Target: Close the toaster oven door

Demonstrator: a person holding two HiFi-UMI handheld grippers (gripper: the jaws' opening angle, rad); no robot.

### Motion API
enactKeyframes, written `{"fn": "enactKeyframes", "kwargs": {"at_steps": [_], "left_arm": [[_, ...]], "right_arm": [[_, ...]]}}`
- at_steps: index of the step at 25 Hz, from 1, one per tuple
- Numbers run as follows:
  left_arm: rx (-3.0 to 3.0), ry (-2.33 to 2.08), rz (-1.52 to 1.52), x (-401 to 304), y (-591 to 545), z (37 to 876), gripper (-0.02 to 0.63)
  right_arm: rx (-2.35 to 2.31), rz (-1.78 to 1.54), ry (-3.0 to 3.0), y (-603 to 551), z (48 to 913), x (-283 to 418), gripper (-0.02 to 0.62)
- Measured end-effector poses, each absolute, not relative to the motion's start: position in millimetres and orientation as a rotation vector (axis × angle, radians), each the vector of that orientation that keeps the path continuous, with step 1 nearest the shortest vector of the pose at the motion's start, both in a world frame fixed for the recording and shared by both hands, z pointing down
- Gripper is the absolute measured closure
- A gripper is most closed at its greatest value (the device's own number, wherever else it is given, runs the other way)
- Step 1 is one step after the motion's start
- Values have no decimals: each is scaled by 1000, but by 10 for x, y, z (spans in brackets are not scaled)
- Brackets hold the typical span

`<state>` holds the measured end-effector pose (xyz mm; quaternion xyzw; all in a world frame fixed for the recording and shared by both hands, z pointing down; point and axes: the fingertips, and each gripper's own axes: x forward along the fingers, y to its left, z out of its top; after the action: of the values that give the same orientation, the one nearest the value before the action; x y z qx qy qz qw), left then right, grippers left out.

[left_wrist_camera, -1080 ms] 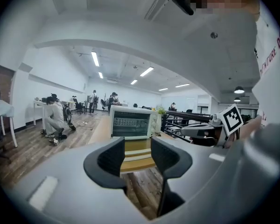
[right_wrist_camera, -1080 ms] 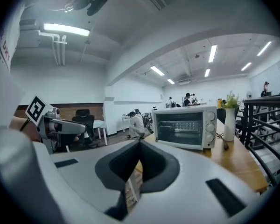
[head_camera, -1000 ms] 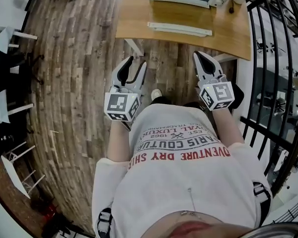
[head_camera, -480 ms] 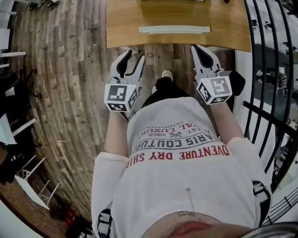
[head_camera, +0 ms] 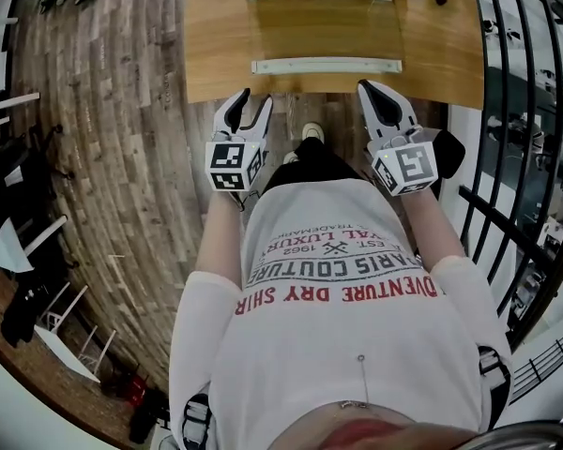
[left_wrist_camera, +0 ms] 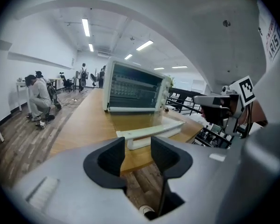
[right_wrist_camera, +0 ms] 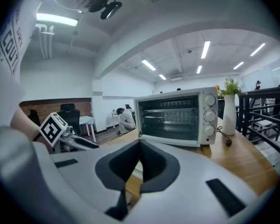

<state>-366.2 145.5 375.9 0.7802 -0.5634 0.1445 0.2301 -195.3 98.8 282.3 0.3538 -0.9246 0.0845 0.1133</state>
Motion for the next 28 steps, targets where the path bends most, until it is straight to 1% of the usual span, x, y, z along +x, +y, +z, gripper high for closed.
{"fn": "enactKeyframes", "kwargs": {"at_steps": [6, 15, 16, 17, 22, 25, 28], "left_arm": [[2055, -1571, 422, -3680, 1224, 4159, 422], [2018, -1611, 436, -3697, 946, 4370, 422], [2022, -1611, 442, -3690, 923, 4373, 435], [2025, -1611, 446, -3683, 902, 4375, 462], [2029, -1591, 450, -3652, 863, 4407, 477], [2029, -1579, 457, -3628, 867, 4413, 499], [2030, -1568, 465, -3633, 859, 4397, 502]], "right_arm": [[976, 282, -2711, 808, 3031, -1998, 609], [942, 311, -2722, 617, 3165, -1985, 609], [940, 318, -2722, 616, 3170, -1979, 609], [937, 323, -2721, 613, 3176, -1973, 609], [953, 338, -2712, 603, 3208, -1930, 609], [964, 336, -2703, 625, 3207, -1899, 609], [974, 326, -2695, 622, 3171, -1889, 609]]}}
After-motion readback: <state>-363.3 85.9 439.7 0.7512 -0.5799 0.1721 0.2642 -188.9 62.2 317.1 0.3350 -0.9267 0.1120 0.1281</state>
